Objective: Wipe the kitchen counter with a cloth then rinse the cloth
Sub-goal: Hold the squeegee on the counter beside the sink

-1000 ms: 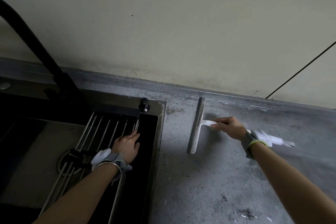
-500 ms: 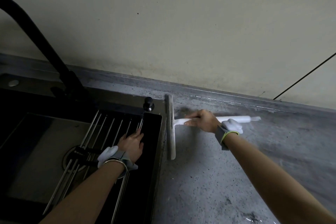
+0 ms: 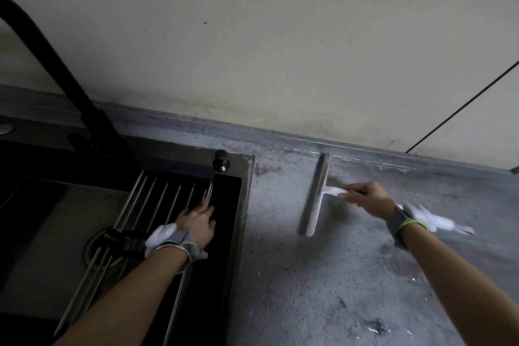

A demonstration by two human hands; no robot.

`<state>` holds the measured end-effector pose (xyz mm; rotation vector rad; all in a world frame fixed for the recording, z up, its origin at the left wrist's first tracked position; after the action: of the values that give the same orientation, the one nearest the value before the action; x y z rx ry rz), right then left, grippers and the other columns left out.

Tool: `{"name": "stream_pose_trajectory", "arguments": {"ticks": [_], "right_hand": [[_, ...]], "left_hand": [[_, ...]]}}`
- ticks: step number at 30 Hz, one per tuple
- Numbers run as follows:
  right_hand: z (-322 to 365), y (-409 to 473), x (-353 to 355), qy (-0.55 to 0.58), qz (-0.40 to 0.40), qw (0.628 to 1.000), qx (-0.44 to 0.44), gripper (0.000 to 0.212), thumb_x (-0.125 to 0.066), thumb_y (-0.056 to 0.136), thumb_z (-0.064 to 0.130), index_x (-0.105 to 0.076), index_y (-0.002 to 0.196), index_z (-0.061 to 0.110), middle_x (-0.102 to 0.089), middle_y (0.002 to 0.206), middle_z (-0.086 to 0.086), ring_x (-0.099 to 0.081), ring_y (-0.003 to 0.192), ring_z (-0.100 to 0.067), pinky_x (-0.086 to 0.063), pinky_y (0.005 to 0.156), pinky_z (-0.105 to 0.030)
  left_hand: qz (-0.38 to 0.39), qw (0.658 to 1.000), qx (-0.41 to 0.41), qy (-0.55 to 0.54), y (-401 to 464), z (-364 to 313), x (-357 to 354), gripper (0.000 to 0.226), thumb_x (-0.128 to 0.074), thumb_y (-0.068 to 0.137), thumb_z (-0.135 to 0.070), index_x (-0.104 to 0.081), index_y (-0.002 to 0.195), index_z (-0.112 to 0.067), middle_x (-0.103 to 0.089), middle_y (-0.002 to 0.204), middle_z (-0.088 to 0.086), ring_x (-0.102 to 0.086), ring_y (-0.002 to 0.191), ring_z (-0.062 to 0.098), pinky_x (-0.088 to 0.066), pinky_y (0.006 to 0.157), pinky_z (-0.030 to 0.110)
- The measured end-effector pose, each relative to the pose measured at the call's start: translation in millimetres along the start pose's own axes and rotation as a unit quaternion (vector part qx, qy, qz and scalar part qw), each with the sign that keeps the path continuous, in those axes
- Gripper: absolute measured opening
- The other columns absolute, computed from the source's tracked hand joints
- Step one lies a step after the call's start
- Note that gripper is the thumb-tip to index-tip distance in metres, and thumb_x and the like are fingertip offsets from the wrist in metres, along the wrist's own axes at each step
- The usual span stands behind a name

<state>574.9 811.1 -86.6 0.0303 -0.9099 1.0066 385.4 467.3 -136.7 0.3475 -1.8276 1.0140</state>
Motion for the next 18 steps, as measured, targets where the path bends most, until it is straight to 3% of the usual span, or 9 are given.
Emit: {"name": "stream_pose_trajectory", "arguments": {"ticks": [5,9,14,16,18], "right_hand": [[15,3,-21,-0.036,0.023,0.999,0.010,0.015,-0.071,0.082,0.030,-0.071,0.096,0.029,-0.065,0.069,0.015,-0.055,0.060,-0.008,-0.042,0.059,-0.024],[47,2,-55,-0.059,0.065,0.996,0.027,0.022,-0.069,0.082,0.035,-0.070,0.103,0.029,-0.070,0.090,0.007,-0.063,0.083,-0.014,-0.048,0.075,-0.026],[90,-11,-98,-0.092,0.116,0.985,0.090,0.027,-0.065,0.085,0.034,-0.069,0.110,0.025,-0.067,0.115,0.005,-0.057,0.102,-0.011,-0.041,0.099,-0.034],[100,-17,-108,-0.112,0.128,0.979,0.108,0.028,-0.065,0.085,0.035,-0.068,0.112,0.026,-0.067,0.115,0.007,-0.057,0.101,-0.011,-0.036,0.102,-0.037],[103,-21,-112,-0.112,0.131,0.978,0.114,0.029,-0.066,0.084,0.035,-0.068,0.111,0.026,-0.069,0.109,0.009,-0.054,0.087,-0.005,-0.036,0.100,-0.037]], "left_hand": [[0.006,1.000,0.005,0.007,0,1,0,0.050,-0.032,0.101,-0.031,-0.024,0.149,-0.020,-0.006,0.160,-0.003,-0.017,0.145,0.009,-0.011,0.117,0.032],[0.011,1.000,0.010,0.006,-1,-1,1,0.050,-0.031,0.102,-0.031,-0.023,0.150,-0.018,-0.004,0.160,-0.003,-0.015,0.145,0.009,-0.011,0.118,0.033],[0.010,1.000,0.011,0.011,-2,-1,2,0.050,-0.030,0.102,-0.030,-0.023,0.150,-0.017,-0.003,0.160,-0.003,-0.014,0.146,0.009,-0.010,0.118,0.033],[0.011,1.000,0.012,0.010,-1,-2,2,0.049,-0.029,0.102,-0.029,-0.022,0.150,-0.016,-0.003,0.160,-0.002,-0.013,0.146,0.010,-0.010,0.118,0.034],[0.012,1.000,0.012,0.010,-1,-1,2,0.050,-0.029,0.102,-0.029,-0.021,0.150,-0.016,-0.002,0.160,-0.001,-0.009,0.147,0.010,-0.009,0.118,0.035]]}}
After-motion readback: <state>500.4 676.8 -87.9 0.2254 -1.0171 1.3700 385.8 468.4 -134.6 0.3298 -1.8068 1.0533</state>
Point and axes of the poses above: each hand's wrist, its own y-axis towards the middle knuckle, its own x-axis out of the back of the hand, z = x × y, the point moved 5 cm from there along y, towards the middle knuckle
